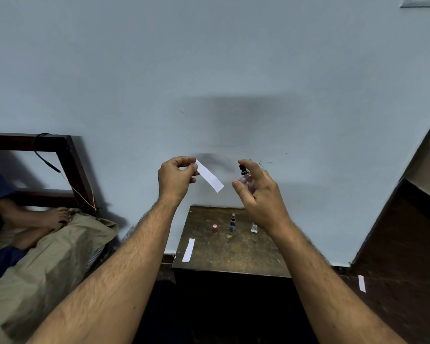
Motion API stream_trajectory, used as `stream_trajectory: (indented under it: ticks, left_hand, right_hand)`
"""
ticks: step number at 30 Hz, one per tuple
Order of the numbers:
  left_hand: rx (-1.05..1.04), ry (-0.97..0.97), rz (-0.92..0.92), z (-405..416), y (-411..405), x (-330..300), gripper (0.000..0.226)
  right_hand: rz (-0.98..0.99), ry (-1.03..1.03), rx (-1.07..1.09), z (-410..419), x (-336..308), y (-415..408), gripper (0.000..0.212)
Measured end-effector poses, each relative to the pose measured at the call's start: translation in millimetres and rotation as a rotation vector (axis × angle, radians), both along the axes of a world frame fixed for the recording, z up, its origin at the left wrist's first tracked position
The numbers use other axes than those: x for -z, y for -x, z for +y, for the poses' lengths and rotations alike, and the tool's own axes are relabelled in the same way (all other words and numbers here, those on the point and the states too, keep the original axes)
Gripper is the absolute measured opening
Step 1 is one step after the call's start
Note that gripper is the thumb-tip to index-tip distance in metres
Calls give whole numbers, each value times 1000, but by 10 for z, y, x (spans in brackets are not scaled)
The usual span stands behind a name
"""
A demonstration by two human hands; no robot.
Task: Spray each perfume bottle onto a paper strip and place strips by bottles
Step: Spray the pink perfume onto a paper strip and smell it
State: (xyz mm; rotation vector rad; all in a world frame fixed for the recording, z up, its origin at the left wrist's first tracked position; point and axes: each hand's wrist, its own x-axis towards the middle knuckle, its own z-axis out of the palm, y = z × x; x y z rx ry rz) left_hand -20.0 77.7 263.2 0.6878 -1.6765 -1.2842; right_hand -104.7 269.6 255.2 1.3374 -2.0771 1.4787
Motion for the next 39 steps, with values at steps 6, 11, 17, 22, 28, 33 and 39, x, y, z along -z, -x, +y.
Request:
stream_trajectory:
  ticks: [6, 11, 17, 22, 28, 33, 39]
  left_hand:
    - [9, -8, 15, -19, 18, -14, 16]
    - [11, -12, 22, -24, 34, -36, 16]
    - [15, -15, 18, -21, 56, -31, 15]
    - [15, -15, 12, -3, 68, -4, 16]
    - [15, -15, 4, 2, 79, 10, 15]
    - [13, -14, -1, -7, 79, 11, 16]
    - [16, -14, -4, 1, 87, 23, 15]
  right_hand:
    - [105, -11, 64, 2, -12, -4, 40]
    - [129, -33, 75, -11, -11, -4, 39]
    - [124, -25, 78, -27, -2, 2, 37]
    - [131, -38, 73, -12, 6, 7, 36]
    - [126, -31, 83, 5, 4, 4, 35]
    - [129, -21, 80, 28, 5, 6, 39]
    - [129, 0, 87, 30, -15, 17, 38]
